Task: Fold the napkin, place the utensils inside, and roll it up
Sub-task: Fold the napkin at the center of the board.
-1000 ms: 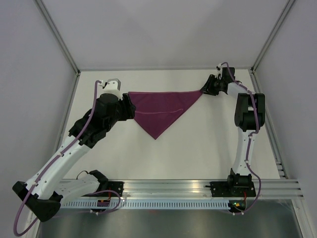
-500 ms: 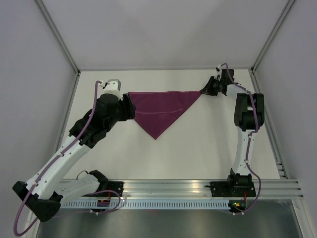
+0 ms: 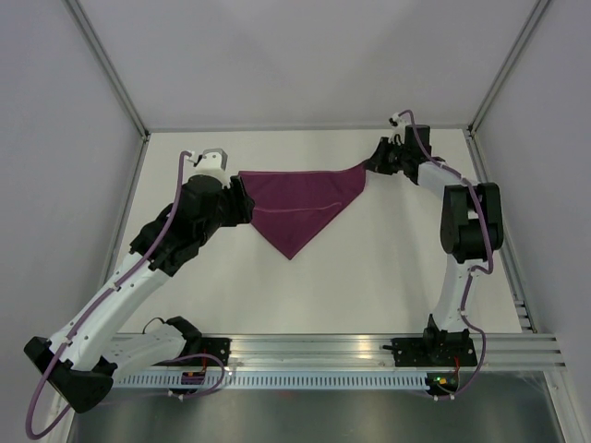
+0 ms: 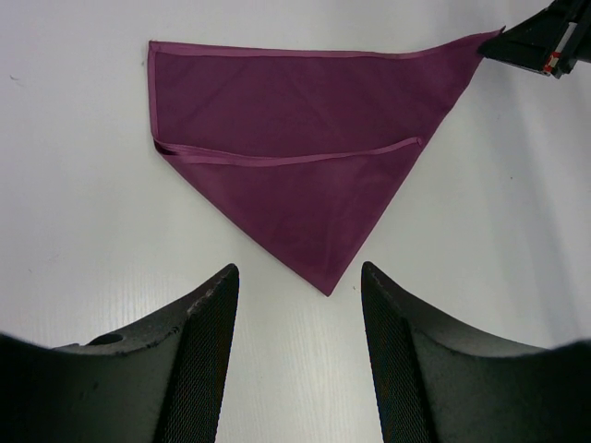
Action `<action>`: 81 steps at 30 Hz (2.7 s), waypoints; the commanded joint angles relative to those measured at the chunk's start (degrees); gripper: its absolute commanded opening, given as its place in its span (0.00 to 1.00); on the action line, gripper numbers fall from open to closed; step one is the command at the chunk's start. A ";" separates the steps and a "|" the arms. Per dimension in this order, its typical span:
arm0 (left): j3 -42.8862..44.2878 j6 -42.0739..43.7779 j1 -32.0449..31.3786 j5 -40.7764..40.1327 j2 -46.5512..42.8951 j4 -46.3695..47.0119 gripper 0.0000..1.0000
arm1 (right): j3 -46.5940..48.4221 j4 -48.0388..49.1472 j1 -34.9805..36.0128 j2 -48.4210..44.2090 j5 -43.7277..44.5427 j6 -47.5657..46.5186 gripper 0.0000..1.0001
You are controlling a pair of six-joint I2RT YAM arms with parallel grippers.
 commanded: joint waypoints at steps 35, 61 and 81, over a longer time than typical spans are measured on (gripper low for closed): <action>-0.99 -3.11 0.04 0.44 -0.19 1.93 0.61 | -25.69 3.01 36.16 -21.35 7.55 -42.70 0.11; -4.42 -3.91 0.04 1.15 -1.69 3.08 0.61 | -18.92 0.46 38.98 -13.70 4.65 -38.39 0.17; -3.71 -3.20 0.04 2.03 -2.39 2.73 0.61 | -14.88 -3.67 39.16 -10.18 0.17 -36.02 0.20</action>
